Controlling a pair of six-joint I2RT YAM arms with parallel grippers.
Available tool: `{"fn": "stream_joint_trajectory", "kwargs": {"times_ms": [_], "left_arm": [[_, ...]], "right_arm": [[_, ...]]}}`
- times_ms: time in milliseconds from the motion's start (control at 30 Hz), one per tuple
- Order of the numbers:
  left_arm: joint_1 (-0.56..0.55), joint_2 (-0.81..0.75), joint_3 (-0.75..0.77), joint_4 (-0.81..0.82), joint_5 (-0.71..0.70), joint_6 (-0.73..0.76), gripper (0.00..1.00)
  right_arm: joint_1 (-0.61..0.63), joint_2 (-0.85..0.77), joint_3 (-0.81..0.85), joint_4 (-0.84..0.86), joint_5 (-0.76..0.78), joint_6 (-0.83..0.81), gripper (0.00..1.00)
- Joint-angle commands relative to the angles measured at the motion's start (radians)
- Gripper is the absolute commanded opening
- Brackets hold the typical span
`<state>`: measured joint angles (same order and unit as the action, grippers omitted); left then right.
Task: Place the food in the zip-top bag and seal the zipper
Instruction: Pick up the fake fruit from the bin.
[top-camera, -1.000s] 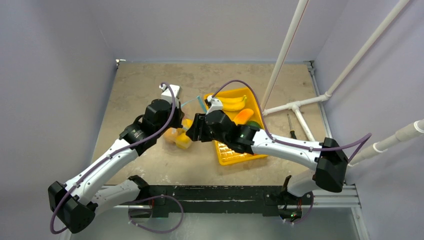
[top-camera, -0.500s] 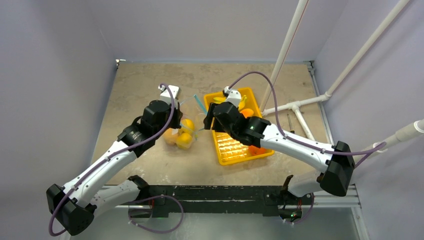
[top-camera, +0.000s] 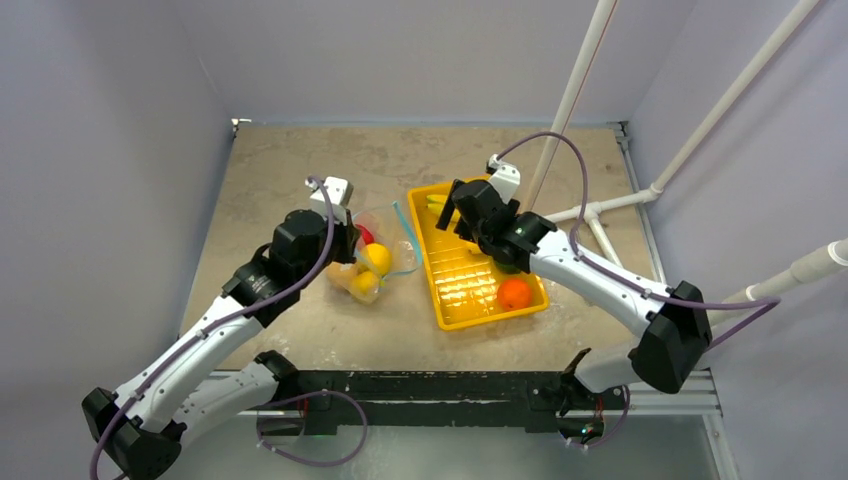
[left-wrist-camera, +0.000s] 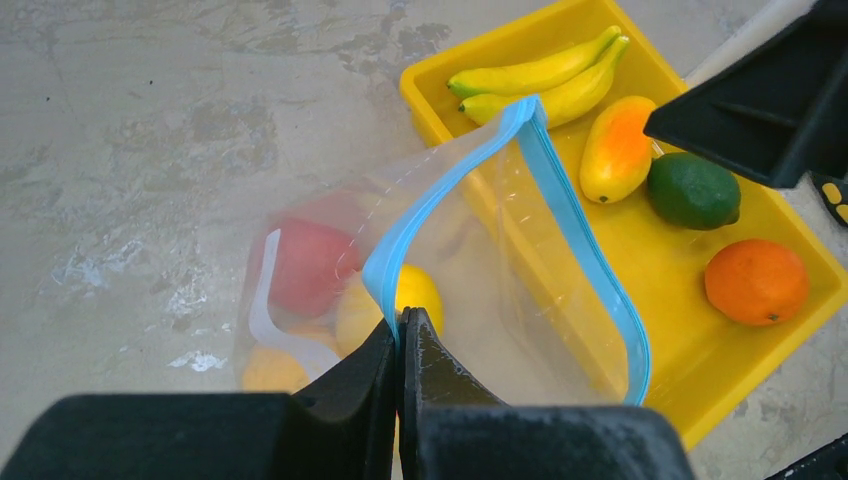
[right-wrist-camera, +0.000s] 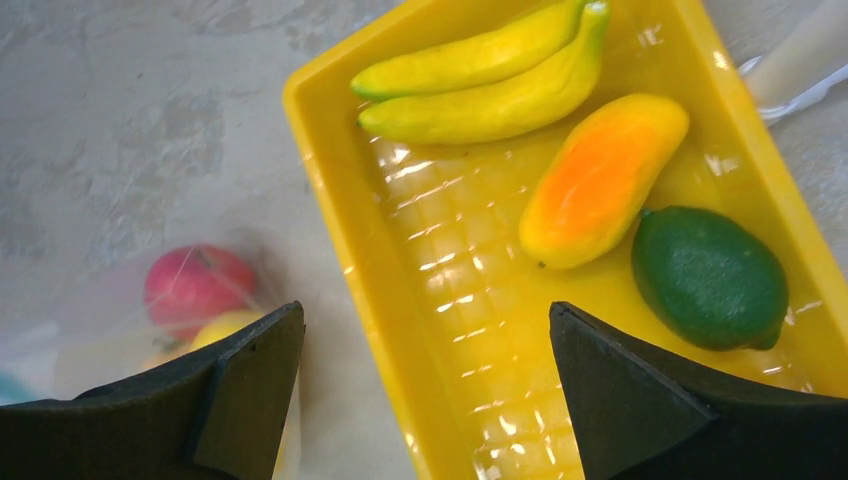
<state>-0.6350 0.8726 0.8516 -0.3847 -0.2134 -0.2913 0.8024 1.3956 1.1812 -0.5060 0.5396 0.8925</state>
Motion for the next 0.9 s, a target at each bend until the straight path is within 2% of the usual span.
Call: {"fn": "stream_joint_trajectory", "kwargs": {"times_ms": [0, 467, 867], "left_arm": [[0.008, -0.034, -0.007, 0.038, 0.012, 0.010, 0.00], [0.009, -0.033, -0.011, 0.037, 0.035, 0.004, 0.00], [0.009, -0.052, -0.009, 0.029, 0.009, 0.007, 0.00]], "right_arm": [[-0.077, 0.042, -0.023, 0.040, 0.033, -0.013, 0.94], [-0.192, 0.239, -0.053, 0.116, 0.065, -0.052, 0.95], [-0.221, 0.372, -0.072, 0.200, 0.040, -0.110, 0.89]]}}
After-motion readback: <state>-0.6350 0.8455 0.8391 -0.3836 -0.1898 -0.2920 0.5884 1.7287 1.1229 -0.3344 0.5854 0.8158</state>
